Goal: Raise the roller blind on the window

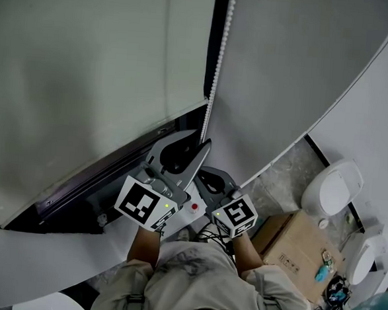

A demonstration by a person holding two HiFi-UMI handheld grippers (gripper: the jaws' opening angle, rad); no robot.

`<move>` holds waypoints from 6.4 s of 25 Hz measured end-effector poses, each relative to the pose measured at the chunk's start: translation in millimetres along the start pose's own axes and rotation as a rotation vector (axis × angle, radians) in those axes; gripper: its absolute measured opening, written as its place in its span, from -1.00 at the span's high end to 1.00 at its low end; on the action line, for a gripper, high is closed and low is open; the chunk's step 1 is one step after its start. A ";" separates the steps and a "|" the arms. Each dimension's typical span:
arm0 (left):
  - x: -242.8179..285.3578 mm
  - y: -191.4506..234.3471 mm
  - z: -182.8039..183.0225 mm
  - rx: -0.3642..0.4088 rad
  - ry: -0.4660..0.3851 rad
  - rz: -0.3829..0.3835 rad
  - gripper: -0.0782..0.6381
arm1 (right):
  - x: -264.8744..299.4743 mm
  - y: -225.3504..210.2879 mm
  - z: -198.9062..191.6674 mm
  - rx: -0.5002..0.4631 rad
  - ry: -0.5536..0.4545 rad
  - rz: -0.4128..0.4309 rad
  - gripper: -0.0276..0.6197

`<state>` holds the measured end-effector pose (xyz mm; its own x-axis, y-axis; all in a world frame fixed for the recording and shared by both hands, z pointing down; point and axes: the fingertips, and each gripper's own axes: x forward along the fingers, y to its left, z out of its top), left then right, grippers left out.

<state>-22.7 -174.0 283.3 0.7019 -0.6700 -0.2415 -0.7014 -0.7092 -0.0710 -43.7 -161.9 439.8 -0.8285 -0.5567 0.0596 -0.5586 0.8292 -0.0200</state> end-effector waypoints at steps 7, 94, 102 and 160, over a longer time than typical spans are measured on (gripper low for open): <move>1.2 2.6 -2.5 -0.003 0.045 0.024 0.71 | 1.9 3.2 -0.2 0.003 -0.001 0.006 0.85; -41.8 -1.5 -157.2 -0.258 0.316 0.082 0.75 | -17.8 7.4 -136.8 0.047 0.233 -0.038 0.82; -42.4 0.4 -157.5 -0.248 0.315 0.093 0.74 | -23.8 6.6 -87.3 0.012 0.137 -0.024 0.71; -44.2 -1.9 -195.2 -0.287 0.371 0.094 0.74 | 8.6 -16.0 95.9 -0.180 -0.201 0.037 0.88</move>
<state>-28.2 -185.8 483.0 0.6703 -0.7304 0.1316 -0.7384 -0.6385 0.2171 -45.6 -184.7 344.9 -0.8492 -0.5099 -0.1376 -0.5271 0.8346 0.1599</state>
